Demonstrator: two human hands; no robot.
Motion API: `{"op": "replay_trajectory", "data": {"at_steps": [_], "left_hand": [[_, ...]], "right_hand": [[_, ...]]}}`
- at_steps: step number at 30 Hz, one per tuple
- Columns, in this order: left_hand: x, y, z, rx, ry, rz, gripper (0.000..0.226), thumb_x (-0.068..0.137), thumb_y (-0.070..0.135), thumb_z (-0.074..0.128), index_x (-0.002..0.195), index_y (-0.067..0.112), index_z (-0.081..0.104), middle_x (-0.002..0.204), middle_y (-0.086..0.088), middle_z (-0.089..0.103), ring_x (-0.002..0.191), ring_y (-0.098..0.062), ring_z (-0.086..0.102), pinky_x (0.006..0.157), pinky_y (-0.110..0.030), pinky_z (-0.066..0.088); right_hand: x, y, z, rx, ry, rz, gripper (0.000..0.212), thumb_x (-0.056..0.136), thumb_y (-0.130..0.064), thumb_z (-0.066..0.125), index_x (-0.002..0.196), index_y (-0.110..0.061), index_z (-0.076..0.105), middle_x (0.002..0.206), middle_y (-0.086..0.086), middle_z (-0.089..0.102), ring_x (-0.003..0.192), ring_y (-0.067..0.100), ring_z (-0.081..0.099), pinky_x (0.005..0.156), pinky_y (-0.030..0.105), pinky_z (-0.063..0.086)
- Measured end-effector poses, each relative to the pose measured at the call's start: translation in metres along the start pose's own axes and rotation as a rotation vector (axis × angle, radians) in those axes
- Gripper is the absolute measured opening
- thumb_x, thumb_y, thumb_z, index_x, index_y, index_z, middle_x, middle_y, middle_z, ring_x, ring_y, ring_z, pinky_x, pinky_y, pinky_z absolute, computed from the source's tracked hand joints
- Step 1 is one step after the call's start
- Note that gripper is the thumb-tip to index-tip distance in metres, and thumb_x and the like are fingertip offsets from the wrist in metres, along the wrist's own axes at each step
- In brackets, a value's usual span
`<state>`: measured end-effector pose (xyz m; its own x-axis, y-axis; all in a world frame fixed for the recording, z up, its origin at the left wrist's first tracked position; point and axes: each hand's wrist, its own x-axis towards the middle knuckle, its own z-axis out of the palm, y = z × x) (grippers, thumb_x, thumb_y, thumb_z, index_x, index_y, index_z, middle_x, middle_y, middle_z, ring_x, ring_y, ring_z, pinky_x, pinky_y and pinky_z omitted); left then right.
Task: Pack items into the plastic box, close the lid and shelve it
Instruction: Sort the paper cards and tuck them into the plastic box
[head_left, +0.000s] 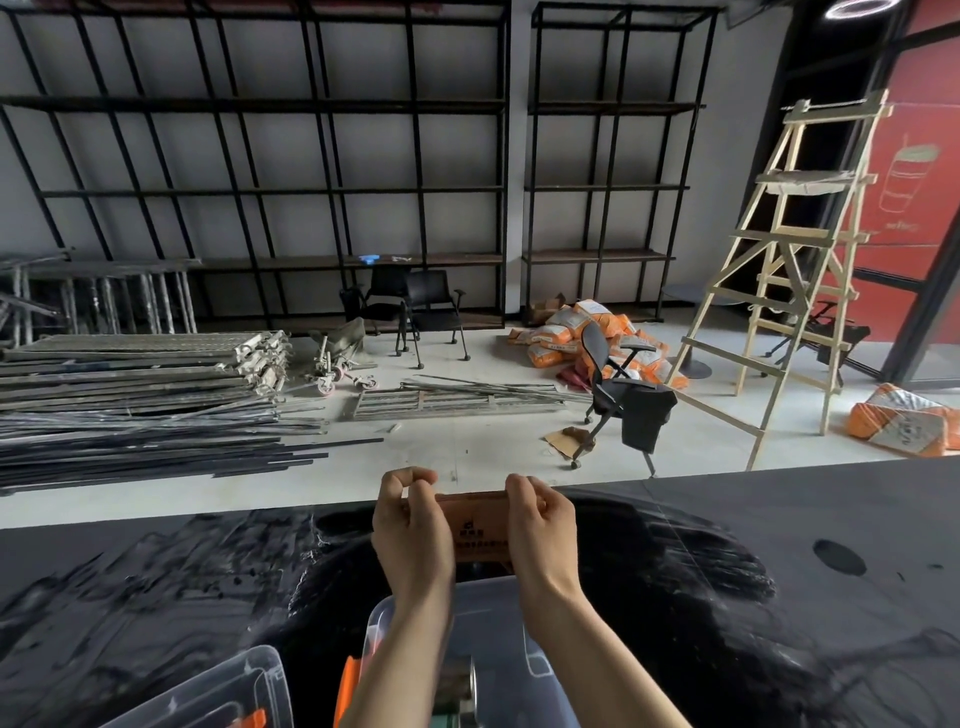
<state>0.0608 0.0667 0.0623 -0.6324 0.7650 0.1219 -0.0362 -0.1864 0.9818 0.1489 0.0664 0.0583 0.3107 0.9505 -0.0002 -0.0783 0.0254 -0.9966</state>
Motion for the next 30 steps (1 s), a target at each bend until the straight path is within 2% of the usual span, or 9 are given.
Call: {"op": "replay_trajectory", "data": {"at_steps": [3,7,9,13,17,20,22,26,30], "left_hand": [[-0.001,-0.003,-0.003,0.001,0.017,0.025,0.019,0.087,0.003,0.045,0.080,0.010,0.060,0.057,0.001,0.047,0.042,-0.002,0.040,0.053,-0.030,0.033],[-0.003,-0.006,-0.004,-0.036,0.061,0.110,0.020,0.083,0.000,0.045,0.073,0.010,0.058,0.055,0.000,0.047,0.044,-0.005,0.037,0.044,-0.021,0.033],[-0.001,-0.007,-0.004,-0.050,0.072,0.129,0.017,0.078,0.006,0.044,0.070,0.012,0.058,0.055,0.001,0.048,0.045,-0.005,0.038,0.044,-0.021,0.032],[0.000,-0.007,-0.005,-0.056,0.059,0.119,0.018,0.075,0.010,0.042,0.067,0.012,0.059,0.056,0.001,0.051,0.045,-0.003,0.042,0.045,-0.020,0.033],[-0.001,0.000,-0.008,-0.047,-0.012,0.004,0.007,0.095,0.016,0.051,0.095,0.016,0.058,0.075,0.003,0.056,0.060,-0.001,0.048,0.064,-0.026,0.039],[-0.011,-0.007,-0.012,-0.160,-0.087,-0.181,0.051,0.091,0.060,0.052,0.117,0.017,0.048,0.101,0.002,0.058,0.093,-0.014,0.058,0.084,-0.039,0.046],[-0.023,-0.015,-0.011,-0.256,-0.183,-0.310,0.072,0.078,0.070,0.057,0.122,0.014,0.051,0.109,-0.010,0.065,0.101,-0.025,0.064,0.087,-0.043,0.053],[-0.036,-0.022,0.000,-0.254,-0.249,-0.357,0.030,0.084,0.038,0.072,0.103,0.016,0.064,0.105,-0.022,0.071,0.096,-0.037,0.069,0.083,-0.051,0.056],[-0.027,-0.013,-0.003,-0.174,-0.217,-0.277,0.010,0.092,0.019,0.066,0.095,0.012,0.060,0.088,-0.007,0.067,0.078,-0.019,0.064,0.059,-0.016,0.052]], "right_hand": [[0.000,0.006,-0.002,-0.012,-0.011,-0.043,0.039,0.092,-0.020,0.052,0.056,-0.019,0.038,0.056,-0.001,0.039,0.060,0.019,0.037,0.052,0.031,0.034],[0.004,0.005,-0.003,-0.083,-0.102,0.106,0.035,0.082,-0.042,0.053,0.067,-0.010,0.047,0.065,0.007,0.049,0.063,0.023,0.047,0.055,0.038,0.039],[0.006,0.000,-0.007,-0.131,-0.208,0.206,0.035,0.082,-0.048,0.049,0.072,-0.014,0.053,0.068,0.011,0.054,0.059,0.025,0.051,0.048,0.032,0.041],[0.004,-0.004,-0.012,-0.175,-0.279,0.209,0.030,0.091,-0.040,0.042,0.078,-0.014,0.047,0.073,0.013,0.045,0.064,0.025,0.045,0.049,0.029,0.037],[0.001,0.002,-0.012,-0.165,-0.192,0.170,0.030,0.095,-0.035,0.039,0.078,-0.012,0.046,0.072,0.014,0.046,0.064,0.025,0.044,0.052,0.032,0.036],[0.002,0.006,-0.015,-0.056,-0.082,0.297,0.039,0.096,-0.038,0.036,0.076,-0.007,0.052,0.069,0.016,0.055,0.048,0.022,0.045,0.043,0.025,0.033],[0.000,0.005,-0.015,0.024,-0.043,0.385,0.045,0.096,-0.037,0.035,0.079,-0.004,0.060,0.065,0.016,0.059,0.041,0.021,0.045,0.041,0.024,0.032],[-0.006,0.007,-0.018,0.017,-0.117,0.415,0.051,0.101,-0.038,0.034,0.089,-0.002,0.068,0.058,0.012,0.068,0.041,0.023,0.056,0.041,0.025,0.039],[-0.005,0.018,-0.046,-0.370,0.026,0.007,0.055,0.097,-0.061,0.044,0.073,-0.015,0.061,0.066,0.008,0.072,0.056,0.027,0.069,0.050,0.031,0.045]]}}
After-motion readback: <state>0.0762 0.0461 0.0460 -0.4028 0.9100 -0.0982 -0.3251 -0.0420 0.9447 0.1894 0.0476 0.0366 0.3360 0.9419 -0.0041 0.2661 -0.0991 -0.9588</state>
